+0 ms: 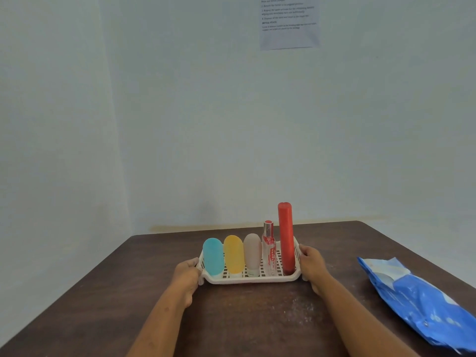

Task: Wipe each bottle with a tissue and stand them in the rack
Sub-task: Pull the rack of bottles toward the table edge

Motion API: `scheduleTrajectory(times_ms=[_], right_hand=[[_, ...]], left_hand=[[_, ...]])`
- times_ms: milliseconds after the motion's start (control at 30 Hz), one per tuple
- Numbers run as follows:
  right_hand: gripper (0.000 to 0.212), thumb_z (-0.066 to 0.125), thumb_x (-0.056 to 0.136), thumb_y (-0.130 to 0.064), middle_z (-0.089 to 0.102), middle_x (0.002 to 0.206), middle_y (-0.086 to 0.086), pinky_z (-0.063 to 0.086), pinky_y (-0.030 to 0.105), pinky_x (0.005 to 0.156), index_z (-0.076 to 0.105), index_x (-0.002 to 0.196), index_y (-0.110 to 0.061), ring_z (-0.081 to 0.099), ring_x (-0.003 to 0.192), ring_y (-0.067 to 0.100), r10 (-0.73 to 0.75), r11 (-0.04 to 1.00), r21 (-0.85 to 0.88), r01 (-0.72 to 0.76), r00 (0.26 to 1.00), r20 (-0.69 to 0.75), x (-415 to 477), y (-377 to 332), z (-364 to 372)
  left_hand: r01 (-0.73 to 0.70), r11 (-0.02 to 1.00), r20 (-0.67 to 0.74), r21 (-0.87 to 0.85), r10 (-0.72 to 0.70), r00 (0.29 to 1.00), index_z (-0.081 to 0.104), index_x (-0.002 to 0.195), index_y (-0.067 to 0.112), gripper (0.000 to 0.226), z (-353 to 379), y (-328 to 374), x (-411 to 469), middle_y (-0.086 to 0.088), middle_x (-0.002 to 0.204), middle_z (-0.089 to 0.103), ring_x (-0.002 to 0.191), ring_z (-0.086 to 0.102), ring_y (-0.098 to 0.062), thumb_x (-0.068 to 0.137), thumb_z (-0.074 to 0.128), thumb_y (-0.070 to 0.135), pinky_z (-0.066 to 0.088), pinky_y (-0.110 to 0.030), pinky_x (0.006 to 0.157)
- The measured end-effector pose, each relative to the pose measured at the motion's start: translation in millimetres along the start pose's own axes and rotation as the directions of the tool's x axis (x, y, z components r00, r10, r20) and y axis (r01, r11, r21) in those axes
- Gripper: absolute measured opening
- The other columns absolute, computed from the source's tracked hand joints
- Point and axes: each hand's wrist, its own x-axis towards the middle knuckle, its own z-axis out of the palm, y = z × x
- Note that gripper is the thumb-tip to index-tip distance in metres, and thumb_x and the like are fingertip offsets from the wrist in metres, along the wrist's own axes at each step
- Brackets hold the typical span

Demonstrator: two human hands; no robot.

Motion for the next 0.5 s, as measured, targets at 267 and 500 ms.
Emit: scheduleTrajectory(times_ms=[267,500], right_hand=[[0.035,0.038,0.099,-0.012,0.064,0.115,0.009,0.056,0.042,0.083,0.051,0.131,-0.011,0.064,0.099,0.022,-0.016,1.000,0.011,0.016,1.000,-0.025,23,7,-5],[0.037,0.038,0.098,-0.010,0.062,0.118,0.010,0.052,0.029,0.063,0.048,0.134,-0.011,0.062,0.095,0.021,-0.017,1.000,-0.023,0.017,1.000,-0.026,32,6,-8]], left_hand=[[-0.009,1.000,0.001,0.025,0.009,1.000,0.039,0.144,0.006,0.053,18,2,17,-0.011,0.143,0.047,0.115,0.053,-0.019,0.094,0.041,-0.012,0.056,-0.036,0.081],[-0.003,1.000,-0.025,0.010,0.003,1.000,0.041,0.144,0.007,0.049,29,5,28,-0.011,0.143,0.047,0.113,0.054,-0.019,0.097,0.043,-0.006,0.056,-0.037,0.086]])
